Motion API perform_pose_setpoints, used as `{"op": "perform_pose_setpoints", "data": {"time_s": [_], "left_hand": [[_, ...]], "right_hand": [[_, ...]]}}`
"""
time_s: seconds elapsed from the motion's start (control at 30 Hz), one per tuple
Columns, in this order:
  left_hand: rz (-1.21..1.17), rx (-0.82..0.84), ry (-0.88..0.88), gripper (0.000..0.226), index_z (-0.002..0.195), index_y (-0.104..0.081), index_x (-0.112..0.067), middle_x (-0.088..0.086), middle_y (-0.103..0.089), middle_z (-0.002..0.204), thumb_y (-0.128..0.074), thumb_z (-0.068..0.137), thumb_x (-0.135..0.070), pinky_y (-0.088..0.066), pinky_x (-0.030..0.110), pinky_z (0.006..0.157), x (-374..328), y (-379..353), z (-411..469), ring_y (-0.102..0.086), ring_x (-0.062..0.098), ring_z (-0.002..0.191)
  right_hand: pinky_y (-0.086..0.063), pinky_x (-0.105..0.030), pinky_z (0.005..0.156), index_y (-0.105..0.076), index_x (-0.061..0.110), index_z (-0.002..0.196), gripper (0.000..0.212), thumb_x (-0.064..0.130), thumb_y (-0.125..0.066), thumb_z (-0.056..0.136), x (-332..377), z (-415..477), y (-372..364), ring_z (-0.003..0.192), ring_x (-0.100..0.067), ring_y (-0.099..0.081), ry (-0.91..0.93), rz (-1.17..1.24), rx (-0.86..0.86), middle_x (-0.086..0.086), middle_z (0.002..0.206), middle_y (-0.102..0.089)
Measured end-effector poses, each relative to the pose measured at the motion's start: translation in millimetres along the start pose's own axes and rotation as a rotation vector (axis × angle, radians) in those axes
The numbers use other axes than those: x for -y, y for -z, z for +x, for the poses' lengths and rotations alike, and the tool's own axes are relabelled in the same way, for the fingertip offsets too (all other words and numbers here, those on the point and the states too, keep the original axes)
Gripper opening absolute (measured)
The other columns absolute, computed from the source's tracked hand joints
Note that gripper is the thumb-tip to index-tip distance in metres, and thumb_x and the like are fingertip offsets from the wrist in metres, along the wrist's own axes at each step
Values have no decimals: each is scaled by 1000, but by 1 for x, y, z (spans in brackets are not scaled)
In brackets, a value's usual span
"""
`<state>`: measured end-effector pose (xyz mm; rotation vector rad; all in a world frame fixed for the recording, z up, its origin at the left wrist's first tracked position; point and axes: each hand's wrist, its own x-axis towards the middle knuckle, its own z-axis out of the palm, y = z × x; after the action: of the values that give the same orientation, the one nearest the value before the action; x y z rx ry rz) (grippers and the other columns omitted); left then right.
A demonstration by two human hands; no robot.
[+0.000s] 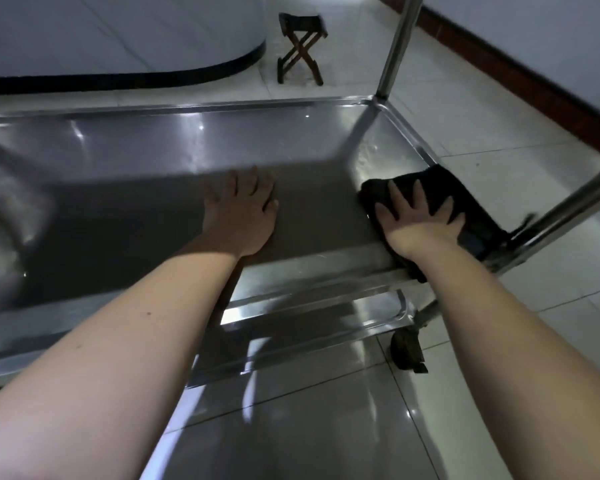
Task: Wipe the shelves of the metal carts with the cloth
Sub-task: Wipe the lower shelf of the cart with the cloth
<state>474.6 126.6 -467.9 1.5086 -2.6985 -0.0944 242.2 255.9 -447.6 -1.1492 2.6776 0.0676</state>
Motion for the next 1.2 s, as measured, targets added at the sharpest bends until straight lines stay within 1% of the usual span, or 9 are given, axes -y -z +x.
{"op": "perform_pose_setpoints", "data": {"time_s": [0.13,0.2,0.33,0.47,0.57,0.73,0.9,1.07,1.2], "left_hand": [[-3,-8,-8,54,156,-10,-31,-2,-1,165,-21,104,-39,-6,64,115,2,2,-2,-1,31,150],[-20,2,-18,53,156,-11,-31,-2,-1,165,-21,104,-38,-4,64,115,2,3,-2,-1,30,150],[-51,5,-18,53,156,-12,-31,-1,-2,165,-19,104,-42,-2,63,115,3,0,2,-1,30,150],[-54,-8,-15,54,156,-11,-31,-1,-3,165,-18,104,-43,0,63,113,-1,-3,5,-1,31,150],[-35,-13,-11,54,156,-10,-32,0,-2,165,-16,103,-43,1,64,113,-5,-5,6,-1,32,150],[-83,-7,-8,52,154,-18,-31,-1,-6,165,-23,104,-42,1,62,114,-2,-1,4,-4,30,150],[-399,20,-53,42,147,-42,-23,6,-24,161,-36,105,-29,-9,44,118,32,22,-3,-16,27,148],[-23,138,-78,51,153,-20,-40,-6,2,164,-21,103,-50,5,57,117,133,33,-45,9,22,150],[44,136,-30,54,151,-6,-51,-9,-3,164,-9,98,-59,-4,67,112,152,23,-68,0,28,150]], "right_hand": [[13,-66,108,8,57,145,61,73,-9,89,86,-64,-35,144,-48,14,273,-36,-34,10,163,15],[13,-64,109,6,62,143,60,76,-13,88,88,-64,-36,145,-46,13,325,-25,-7,15,162,14],[0,-62,114,0,61,145,61,75,-21,90,11,-5,-5,148,-42,5,155,5,-22,17,163,7],[4,-63,115,3,55,149,63,73,-16,92,-42,24,13,147,-42,11,-105,36,8,12,163,9],[5,-65,114,5,52,150,64,72,-13,92,-14,7,6,146,-47,11,-92,32,-22,10,163,12],[9,-68,108,10,55,147,63,74,-8,89,69,-57,-24,143,-51,13,128,-21,-13,8,162,17],[9,-64,113,6,56,147,62,74,-10,90,71,-67,-19,144,-49,13,143,9,-12,7,163,14],[7,-64,114,7,57,147,63,75,-9,89,74,-72,-17,145,-48,13,154,8,20,7,163,15],[6,-64,114,8,56,148,63,74,-10,90,77,-74,-15,145,-47,14,87,14,35,7,163,15]]}}
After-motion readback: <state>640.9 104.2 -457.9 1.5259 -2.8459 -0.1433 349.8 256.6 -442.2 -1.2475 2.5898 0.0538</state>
